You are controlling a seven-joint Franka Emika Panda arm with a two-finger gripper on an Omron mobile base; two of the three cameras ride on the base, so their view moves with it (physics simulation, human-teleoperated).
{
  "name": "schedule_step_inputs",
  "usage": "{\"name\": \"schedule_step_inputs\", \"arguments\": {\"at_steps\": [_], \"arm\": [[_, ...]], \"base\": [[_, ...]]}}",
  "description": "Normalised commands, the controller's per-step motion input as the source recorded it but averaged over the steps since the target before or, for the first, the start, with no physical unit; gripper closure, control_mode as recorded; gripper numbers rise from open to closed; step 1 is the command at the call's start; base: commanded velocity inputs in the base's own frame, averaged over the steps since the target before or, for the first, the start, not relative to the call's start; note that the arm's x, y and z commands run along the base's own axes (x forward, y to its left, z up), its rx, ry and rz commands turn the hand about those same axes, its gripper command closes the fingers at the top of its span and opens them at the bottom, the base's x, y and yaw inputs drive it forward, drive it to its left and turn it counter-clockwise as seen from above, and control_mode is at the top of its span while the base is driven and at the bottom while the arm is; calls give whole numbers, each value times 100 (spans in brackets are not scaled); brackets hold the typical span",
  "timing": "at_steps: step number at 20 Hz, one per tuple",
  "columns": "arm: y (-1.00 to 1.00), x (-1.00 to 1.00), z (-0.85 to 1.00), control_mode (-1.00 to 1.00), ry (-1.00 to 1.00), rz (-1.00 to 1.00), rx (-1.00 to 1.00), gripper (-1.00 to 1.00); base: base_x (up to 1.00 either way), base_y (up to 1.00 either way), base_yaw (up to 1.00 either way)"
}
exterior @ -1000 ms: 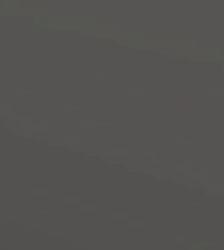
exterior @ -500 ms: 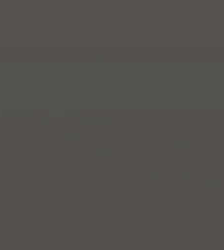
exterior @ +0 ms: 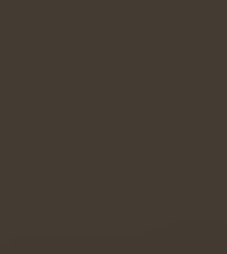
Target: Take the peach and shrimp from the second highest rack and move them to the highest rack where the carrot and sweet potato are located, to maximize freezer space. Close the freezer door after rearranging.
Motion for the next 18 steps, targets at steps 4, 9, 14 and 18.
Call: {"name": "schedule_step_inputs", "arguments": {"at_steps": [4, 9, 14, 18], "arm": [[0, 23, 0, -100, 0, 0, 0, -100], [-2, 65, -1, -100, 0, 0, 1, -100], [-13, 61, -14, -100, -1, 3, 0, -100], [-29, 60, -22, -100, 0, 12, 0, -100]], "base": [[20, 0, 0], [0, 0, 0], [0, 0, 0], [0, 0, 0]]}}
